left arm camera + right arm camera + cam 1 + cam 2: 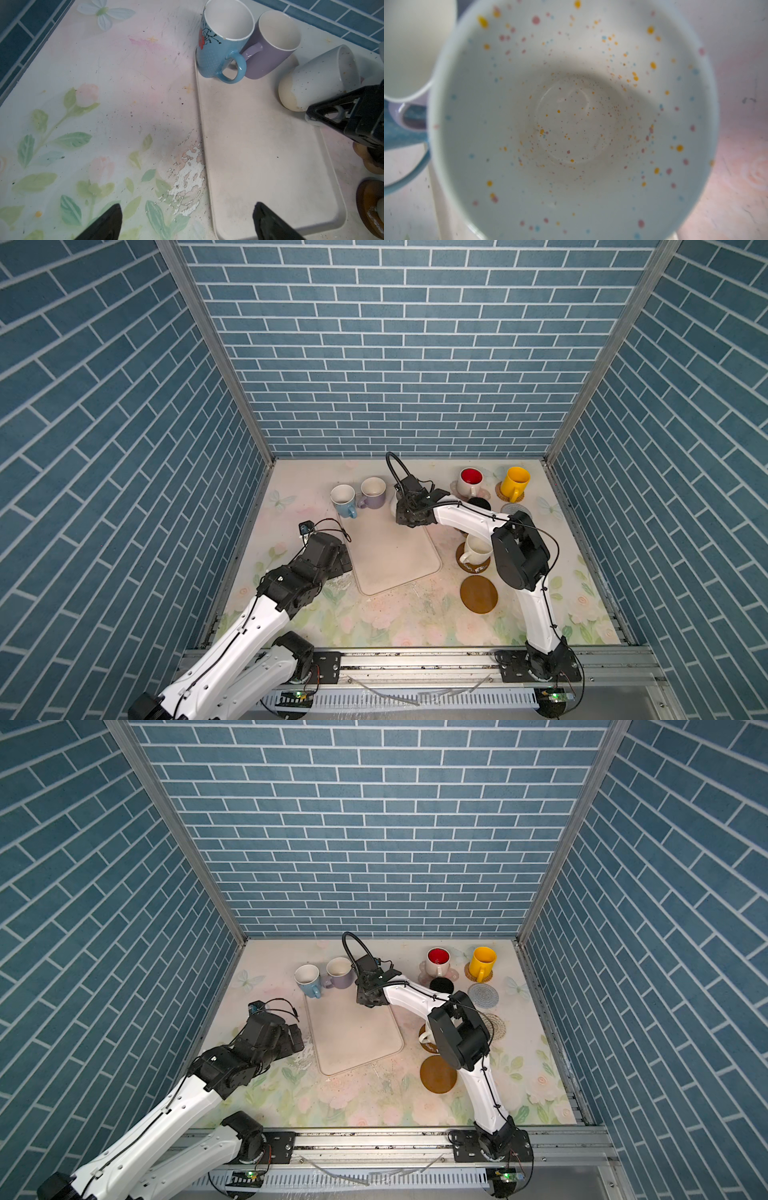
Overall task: Place cups on coasters
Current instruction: Pick up the cup from the tray.
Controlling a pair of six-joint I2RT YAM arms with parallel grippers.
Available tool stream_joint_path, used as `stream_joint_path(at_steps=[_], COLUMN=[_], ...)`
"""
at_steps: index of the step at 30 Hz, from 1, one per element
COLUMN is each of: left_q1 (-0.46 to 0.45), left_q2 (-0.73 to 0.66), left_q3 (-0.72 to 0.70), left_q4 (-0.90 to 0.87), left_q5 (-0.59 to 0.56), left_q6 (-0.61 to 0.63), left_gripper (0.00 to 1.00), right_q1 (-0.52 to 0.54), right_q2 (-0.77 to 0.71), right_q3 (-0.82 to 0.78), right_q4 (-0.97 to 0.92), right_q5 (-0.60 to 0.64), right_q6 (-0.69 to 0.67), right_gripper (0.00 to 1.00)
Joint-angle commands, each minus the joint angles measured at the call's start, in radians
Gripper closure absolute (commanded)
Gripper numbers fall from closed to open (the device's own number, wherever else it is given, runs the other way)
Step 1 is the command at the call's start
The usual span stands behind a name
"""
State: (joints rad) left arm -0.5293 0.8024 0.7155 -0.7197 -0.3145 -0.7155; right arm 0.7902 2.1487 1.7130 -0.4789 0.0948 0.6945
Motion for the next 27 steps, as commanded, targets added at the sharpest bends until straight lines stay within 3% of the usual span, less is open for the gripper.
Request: stream_joint_path(at_steps=[1,16,27], left_q1=[0.006,-0.024,-0.266], left_q2=[-0.034,0.044,0.344], left_q3=[0.018,0.145,0.338], left_q4=[0.009,-0.021,0.023], left_q5=[0.022,0.059,-0.076], left_q6=[0.066,0.116,0.109], left_gripper=[0.01,0.01,0.01], right_q1=[0.001,0.001,-0.066], right_q2=[-0.109,-0.409,-0.672], right_q3=[-0.011,-0.114,-0.323], right_q4=[0.071,-0.05,-0.104], right_q5=[-0.02,0.01,0.084], right_q6=[-0.116,-0.281,-0.335], right_gripper=[1.0,1.0,1.0])
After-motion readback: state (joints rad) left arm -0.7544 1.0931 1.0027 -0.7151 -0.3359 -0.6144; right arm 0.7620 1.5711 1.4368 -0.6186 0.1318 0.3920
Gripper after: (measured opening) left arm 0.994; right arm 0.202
